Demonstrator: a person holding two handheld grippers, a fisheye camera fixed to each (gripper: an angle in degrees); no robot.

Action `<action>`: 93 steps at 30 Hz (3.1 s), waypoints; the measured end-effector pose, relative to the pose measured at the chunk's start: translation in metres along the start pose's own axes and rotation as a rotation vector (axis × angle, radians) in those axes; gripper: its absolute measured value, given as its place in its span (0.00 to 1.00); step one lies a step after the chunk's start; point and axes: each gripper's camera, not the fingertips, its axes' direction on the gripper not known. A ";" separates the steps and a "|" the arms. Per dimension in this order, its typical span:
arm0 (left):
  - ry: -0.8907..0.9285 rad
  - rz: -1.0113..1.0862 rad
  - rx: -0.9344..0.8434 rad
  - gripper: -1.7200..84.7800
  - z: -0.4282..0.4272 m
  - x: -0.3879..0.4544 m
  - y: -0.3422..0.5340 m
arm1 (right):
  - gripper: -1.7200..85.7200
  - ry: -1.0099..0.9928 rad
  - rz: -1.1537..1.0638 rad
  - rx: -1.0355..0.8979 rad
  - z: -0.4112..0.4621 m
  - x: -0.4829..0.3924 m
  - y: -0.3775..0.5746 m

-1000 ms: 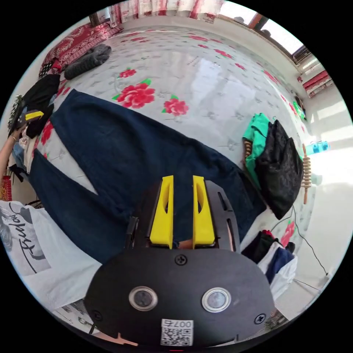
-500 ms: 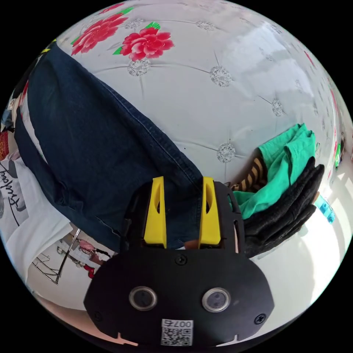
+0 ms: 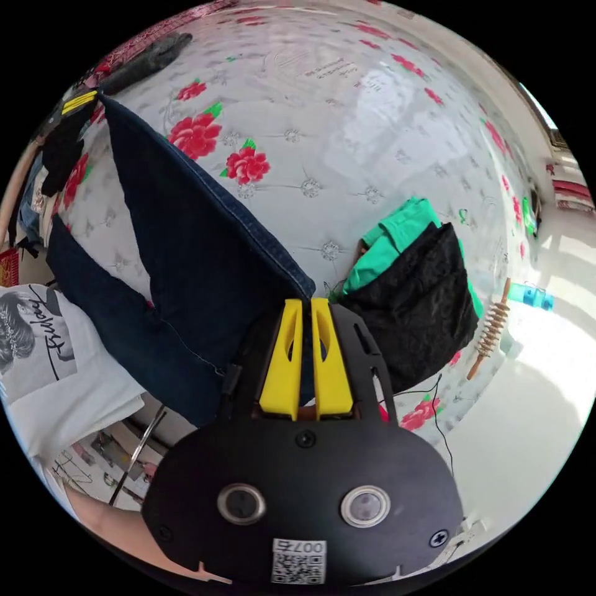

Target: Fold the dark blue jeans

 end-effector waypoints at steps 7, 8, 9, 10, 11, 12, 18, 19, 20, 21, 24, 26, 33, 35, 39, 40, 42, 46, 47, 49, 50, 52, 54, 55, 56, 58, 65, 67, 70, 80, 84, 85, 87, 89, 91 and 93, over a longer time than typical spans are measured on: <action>-0.235 -0.126 0.118 0.01 -0.136 0.066 0.121 | 0.02 0.135 0.165 0.283 -0.041 -0.075 0.161; -0.242 -0.149 0.101 0.01 -0.150 0.087 0.145 | 0.02 0.142 0.175 0.297 -0.041 -0.084 0.173; -0.245 -0.162 0.071 0.01 -0.162 0.111 0.169 | 0.02 0.160 0.185 0.320 -0.039 -0.102 0.197; -0.247 -0.164 0.055 0.01 -0.166 0.124 0.180 | 0.02 0.181 0.194 0.331 -0.035 -0.120 0.220; -0.244 -0.166 0.019 0.01 -0.173 0.152 0.202 | 0.02 0.188 0.200 0.333 -0.032 -0.129 0.231; -0.223 -0.170 -0.023 0.01 -0.175 0.180 0.223 | 0.02 0.188 0.217 0.335 -0.024 -0.145 0.253; 0.097 -0.235 -0.254 0.01 -0.123 0.322 0.303 | 0.03 0.056 0.245 0.159 0.081 -0.211 0.325; 0.134 -0.236 -0.277 0.01 -0.114 0.335 0.308 | 0.03 0.019 0.250 0.113 0.108 -0.216 0.333; 0.203 -0.212 -0.320 0.01 -0.099 0.359 0.313 | 0.03 0.000 0.245 0.088 0.121 -0.217 0.336; 0.216 -0.157 -0.325 0.01 -0.093 0.377 0.314 | 0.03 -0.036 0.235 0.034 0.142 -0.216 0.342; 0.077 -0.076 -0.286 0.01 -0.110 0.383 0.306 | 0.03 -0.045 0.221 0.076 0.133 -0.200 0.358; 0.050 -0.126 -0.241 0.01 -0.123 0.373 0.308 | 0.03 -0.007 0.219 0.157 0.108 -0.192 0.374; 0.123 0.046 -0.352 0.01 -0.083 0.445 0.332 | 0.05 -0.148 0.226 0.151 0.170 -0.193 0.423; 0.066 0.172 -0.383 0.01 -0.073 0.471 0.331 | 0.07 -0.220 0.270 0.116 0.192 -0.186 0.431; 0.034 0.240 -0.444 0.01 -0.061 0.489 0.319 | 0.10 -0.282 0.324 0.273 0.172 -0.153 0.480; 0.044 0.232 -0.449 0.01 -0.059 0.489 0.318 | 0.11 -0.303 0.376 0.298 0.171 -0.136 0.497; 0.057 0.230 -0.463 0.01 -0.053 0.493 0.314 | 0.12 -0.391 0.482 0.361 0.176 -0.105 0.528; 0.051 0.257 -0.490 0.01 -0.052 0.498 0.309 | 0.12 -0.515 0.872 0.500 0.207 -0.038 0.611; 0.049 0.260 -0.493 0.01 -0.052 0.499 0.308 | 0.12 -0.517 0.926 0.498 0.214 -0.030 0.620; 0.048 0.267 -0.497 0.01 -0.053 0.500 0.307 | 0.12 -0.570 1.097 0.483 0.246 -0.005 0.644; 0.048 0.278 -0.500 0.01 -0.054 0.501 0.306 | 0.12 -0.595 1.132 0.483 0.254 0.001 0.648; 0.048 0.300 -0.505 0.01 -0.056 0.501 0.306 | 0.12 -0.676 1.224 0.508 0.275 0.018 0.653; 0.051 0.314 -0.512 0.01 -0.059 0.500 0.304 | 0.11 -0.704 1.239 0.522 0.283 0.027 0.648; 0.052 0.314 -0.514 0.01 -0.059 0.499 0.304 | 0.10 -0.726 1.240 0.498 0.289 0.032 0.642; 0.056 0.312 -0.515 0.01 -0.060 0.498 0.304 | 0.09 -0.736 1.238 0.464 0.292 0.035 0.639; 0.061 0.310 -0.514 0.01 -0.061 0.497 0.304 | 0.05 -0.726 1.187 0.435 0.291 0.040 0.636; 0.068 0.332 -0.527 0.01 -0.062 0.493 0.305 | 0.03 -0.413 1.100 0.538 0.238 0.015 0.677; 0.072 0.338 -0.547 0.01 -0.062 0.492 0.304 | 0.03 -0.496 1.170 0.425 0.281 0.016 0.675; 0.071 0.368 -0.550 0.01 -0.066 0.489 0.307 | 0.06 -0.603 1.276 0.431 0.309 0.018 0.686; 0.079 0.344 -0.658 0.01 -0.073 0.464 0.316 | 0.04 -0.746 1.346 0.427 0.332 0.035 0.653; 0.098 0.284 -0.661 0.01 -0.080 0.448 0.329 | 0.02 -0.526 1.220 0.336 0.307 0.058 0.614; 0.102 0.282 -0.652 0.01 -0.083 0.446 0.331 | 0.02 -0.498 1.199 0.332 0.302 0.063 0.603; 0.095 0.243 -0.624 0.02 -0.095 0.436 0.344 | 0.02 -0.441 1.166 0.298 0.298 0.065 0.585; 0.074 0.163 -0.606 0.03 -0.105 0.424 0.358 | 0.02 -0.410 1.143 0.240 0.301 0.063 0.570; 0.080 0.038 -0.573 0.04 -0.121 0.406 0.378 | 0.02 -0.356 1.135 0.258 0.289 0.054 0.561; 0.131 -0.198 -0.527 0.07 -0.142 0.371 0.409 | 0.02 -0.275 1.149 0.317 0.269 0.041 0.557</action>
